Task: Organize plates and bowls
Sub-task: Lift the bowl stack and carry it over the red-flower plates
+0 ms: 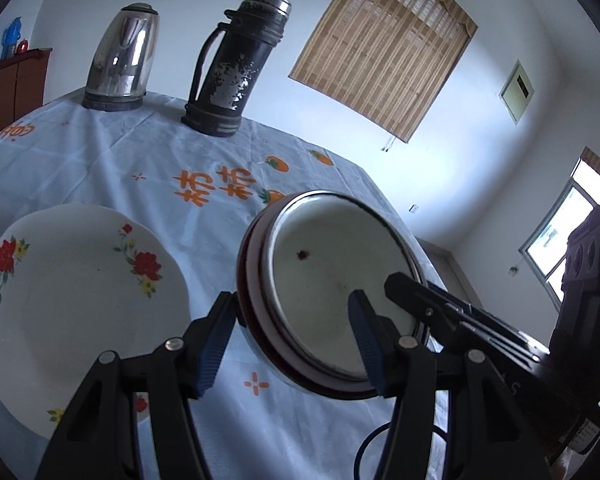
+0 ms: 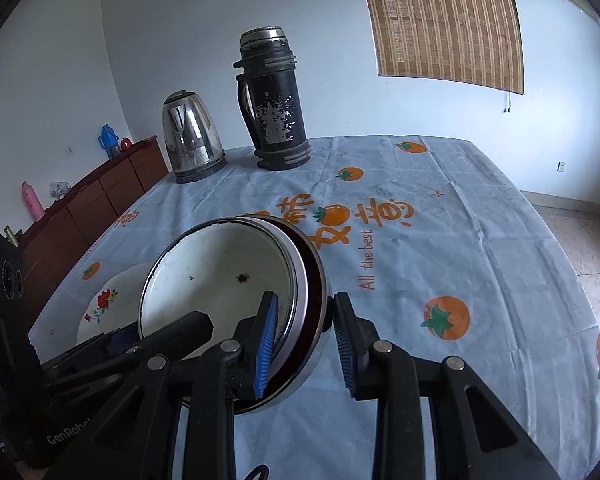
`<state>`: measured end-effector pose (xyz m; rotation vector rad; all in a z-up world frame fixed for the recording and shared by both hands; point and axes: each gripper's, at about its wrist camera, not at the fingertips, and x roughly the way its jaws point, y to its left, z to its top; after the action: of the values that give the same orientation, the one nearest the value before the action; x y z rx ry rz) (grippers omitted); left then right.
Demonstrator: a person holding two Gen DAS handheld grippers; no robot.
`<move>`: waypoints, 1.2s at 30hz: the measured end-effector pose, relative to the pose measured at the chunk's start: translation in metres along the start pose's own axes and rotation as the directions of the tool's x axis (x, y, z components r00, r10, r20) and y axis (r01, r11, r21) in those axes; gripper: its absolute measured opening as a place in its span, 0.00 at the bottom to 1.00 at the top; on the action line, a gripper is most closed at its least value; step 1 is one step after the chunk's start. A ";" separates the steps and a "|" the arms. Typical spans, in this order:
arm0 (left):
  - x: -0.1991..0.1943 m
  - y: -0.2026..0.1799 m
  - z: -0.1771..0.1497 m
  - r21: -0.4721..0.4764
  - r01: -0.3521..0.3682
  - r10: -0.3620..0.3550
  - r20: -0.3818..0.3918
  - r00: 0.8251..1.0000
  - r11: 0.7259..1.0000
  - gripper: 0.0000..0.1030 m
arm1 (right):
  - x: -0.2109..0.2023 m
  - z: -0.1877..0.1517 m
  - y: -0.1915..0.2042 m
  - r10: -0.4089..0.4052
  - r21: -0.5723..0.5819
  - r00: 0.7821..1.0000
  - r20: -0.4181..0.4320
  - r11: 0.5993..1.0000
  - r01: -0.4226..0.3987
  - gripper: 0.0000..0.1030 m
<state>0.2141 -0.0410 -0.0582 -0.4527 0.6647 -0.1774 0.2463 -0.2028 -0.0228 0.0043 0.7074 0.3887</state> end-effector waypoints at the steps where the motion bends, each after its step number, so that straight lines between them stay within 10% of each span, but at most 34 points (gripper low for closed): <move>1: -0.003 0.001 0.001 0.002 -0.007 0.007 0.014 1.000 1.000 0.55 | 0.000 0.000 0.001 0.004 0.000 1.000 -0.001 1.000 -0.004 0.30; 36: -0.072 0.083 0.014 -0.087 -0.180 0.188 0.091 0.978 0.980 0.55 | 0.029 0.007 0.111 0.172 -0.114 0.984 -0.043 0.978 -0.176 0.30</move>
<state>0.1682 0.0596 -0.0466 -0.4694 0.6144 0.0461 0.2324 -0.0881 -0.0213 -0.0518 0.7178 0.5994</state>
